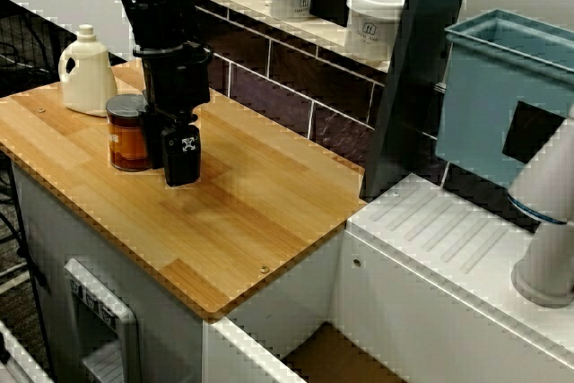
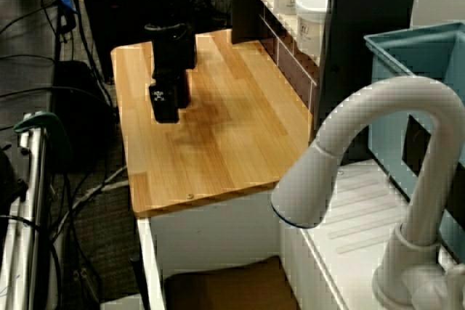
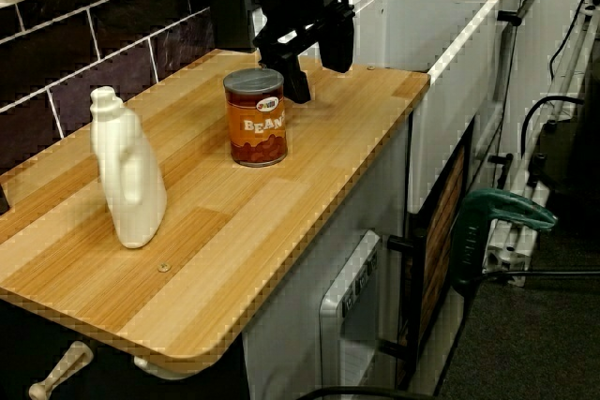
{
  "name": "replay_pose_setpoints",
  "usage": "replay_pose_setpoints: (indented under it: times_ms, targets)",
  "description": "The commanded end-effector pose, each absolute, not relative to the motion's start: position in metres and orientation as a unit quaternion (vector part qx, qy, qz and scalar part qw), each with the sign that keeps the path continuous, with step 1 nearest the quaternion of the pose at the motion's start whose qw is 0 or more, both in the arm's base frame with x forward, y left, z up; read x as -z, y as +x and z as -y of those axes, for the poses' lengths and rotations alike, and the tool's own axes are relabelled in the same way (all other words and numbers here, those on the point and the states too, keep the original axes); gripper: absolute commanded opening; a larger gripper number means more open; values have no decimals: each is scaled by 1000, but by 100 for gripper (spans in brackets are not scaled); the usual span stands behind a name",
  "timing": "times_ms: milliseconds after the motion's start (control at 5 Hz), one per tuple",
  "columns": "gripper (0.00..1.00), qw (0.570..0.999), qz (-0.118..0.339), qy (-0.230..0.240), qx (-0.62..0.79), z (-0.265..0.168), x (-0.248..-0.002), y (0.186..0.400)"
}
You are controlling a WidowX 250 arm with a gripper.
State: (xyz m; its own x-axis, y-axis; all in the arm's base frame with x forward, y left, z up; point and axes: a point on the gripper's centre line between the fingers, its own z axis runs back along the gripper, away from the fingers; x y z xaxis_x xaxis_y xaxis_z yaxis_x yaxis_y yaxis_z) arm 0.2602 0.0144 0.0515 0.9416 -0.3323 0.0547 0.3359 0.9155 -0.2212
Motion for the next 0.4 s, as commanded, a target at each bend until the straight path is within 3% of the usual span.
replay_pose_setpoints:
  times_ms: [0, 200]
  targets:
    - [100, 970, -9, -121, 208, -15, -63, 245]
    - [100, 969, -8, -123, 214, -21, -75, 232]
